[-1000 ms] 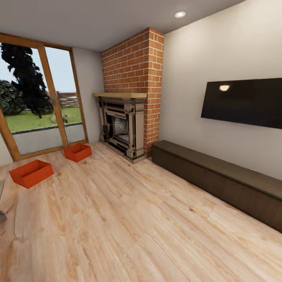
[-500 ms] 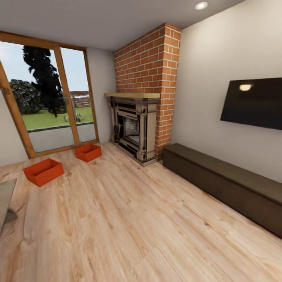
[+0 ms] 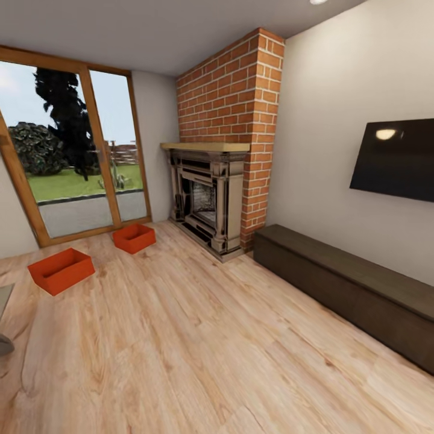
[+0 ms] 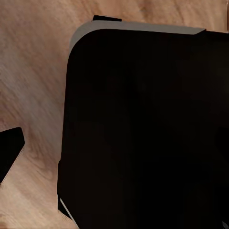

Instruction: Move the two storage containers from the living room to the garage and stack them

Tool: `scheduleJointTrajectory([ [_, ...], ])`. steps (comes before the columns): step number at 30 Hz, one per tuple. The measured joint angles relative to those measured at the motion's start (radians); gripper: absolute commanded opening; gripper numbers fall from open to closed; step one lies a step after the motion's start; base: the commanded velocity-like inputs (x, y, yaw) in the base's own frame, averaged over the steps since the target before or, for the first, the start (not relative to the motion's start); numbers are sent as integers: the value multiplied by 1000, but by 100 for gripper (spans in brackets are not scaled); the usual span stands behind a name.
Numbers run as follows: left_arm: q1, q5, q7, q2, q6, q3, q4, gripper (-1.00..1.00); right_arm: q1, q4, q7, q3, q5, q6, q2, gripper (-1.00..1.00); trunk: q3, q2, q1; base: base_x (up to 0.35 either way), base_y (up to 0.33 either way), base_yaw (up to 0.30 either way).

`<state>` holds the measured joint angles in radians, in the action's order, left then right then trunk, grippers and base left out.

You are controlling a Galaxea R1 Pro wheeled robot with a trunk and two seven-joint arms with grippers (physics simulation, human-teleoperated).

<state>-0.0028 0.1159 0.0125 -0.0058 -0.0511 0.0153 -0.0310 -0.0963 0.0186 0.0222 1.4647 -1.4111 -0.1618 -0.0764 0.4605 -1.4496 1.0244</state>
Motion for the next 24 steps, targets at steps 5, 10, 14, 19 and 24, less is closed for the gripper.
scheduleJointTrajectory([
  [5, 0, 0, 0, 0, 0, 1, 0, 100, 0, 0, 0, 1, 1, 0, 0, 100, 0, 0, 0, 322, 0, 90],
  [10, 0, 0, 0, 0, 0, 0, 0, 100, 0, 0, 0, 1, 0, 0, 1, 100, 0, 0, 0, 322, 0, 250],
  [14, 0, 0, 0, 0, 0, 0, 0, 100, 0, 0, 0, 0, -2, 0, 0, 100, 0, 0, 0, 322, 0, 170],
  [19, 0, 0, 0, 0, 0, 0, 0, 100, 0, 0, 0, -1, -4, 0, 0, 100, 0, 0, 0, 322, 0, 20],
  [24, 0, 0, 0, 0, 0, 0, 0, 100, 0, 0, 0, -1, -3, 0, 0, 100, 0, 0, 0, 322, 0, 1],
])
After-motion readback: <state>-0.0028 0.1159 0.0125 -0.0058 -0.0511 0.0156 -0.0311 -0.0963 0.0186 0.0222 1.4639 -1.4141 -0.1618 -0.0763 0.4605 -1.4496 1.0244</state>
